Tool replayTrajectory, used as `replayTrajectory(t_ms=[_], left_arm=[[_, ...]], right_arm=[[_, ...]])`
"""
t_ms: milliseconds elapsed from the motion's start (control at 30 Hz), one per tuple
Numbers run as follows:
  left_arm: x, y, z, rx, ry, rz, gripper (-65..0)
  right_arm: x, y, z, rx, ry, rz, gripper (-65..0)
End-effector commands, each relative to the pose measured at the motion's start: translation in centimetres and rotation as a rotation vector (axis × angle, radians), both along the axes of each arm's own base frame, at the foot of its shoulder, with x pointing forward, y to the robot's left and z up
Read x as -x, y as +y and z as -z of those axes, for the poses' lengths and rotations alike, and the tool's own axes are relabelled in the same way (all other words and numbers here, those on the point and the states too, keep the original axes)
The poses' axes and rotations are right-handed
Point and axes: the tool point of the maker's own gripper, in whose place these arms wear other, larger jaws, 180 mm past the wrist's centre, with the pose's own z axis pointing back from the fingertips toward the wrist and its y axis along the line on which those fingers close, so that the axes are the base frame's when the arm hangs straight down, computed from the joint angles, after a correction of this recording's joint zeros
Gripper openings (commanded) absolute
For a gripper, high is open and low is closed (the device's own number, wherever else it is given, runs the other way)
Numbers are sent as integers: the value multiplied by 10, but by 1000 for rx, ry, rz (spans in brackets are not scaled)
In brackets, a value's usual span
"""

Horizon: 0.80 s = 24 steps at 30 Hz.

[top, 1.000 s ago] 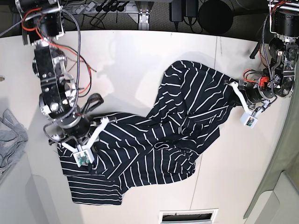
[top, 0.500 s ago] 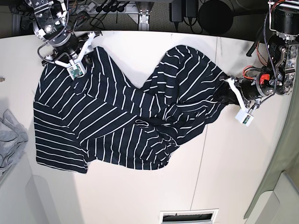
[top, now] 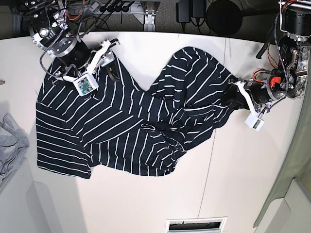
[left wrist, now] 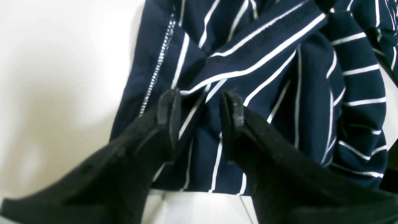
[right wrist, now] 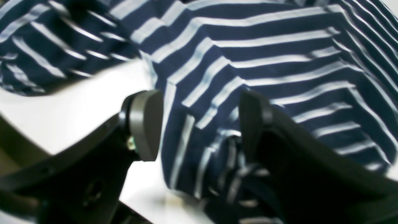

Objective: Layout the t-shirt on the table in an organized manner, then fold the t-shirt properly
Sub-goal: 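Lift the shirt with both grippers and pull the edges apart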

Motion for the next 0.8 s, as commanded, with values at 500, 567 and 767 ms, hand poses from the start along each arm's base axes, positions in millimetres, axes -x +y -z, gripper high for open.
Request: replayTrajectory(t_ms=[500,567,767], left_arm=[[-8,4,-11,3,-32,6,-346],[-8,4,-12,6,-37,4,-316],[-7,-5,-9,26,-38,3,-317]], right_arm=[[-59,-76,-21,95,-128,374,-267],[-57,-74,-3,84,-68,354,-267],[-26,-66,56,51,134,275,-267]])
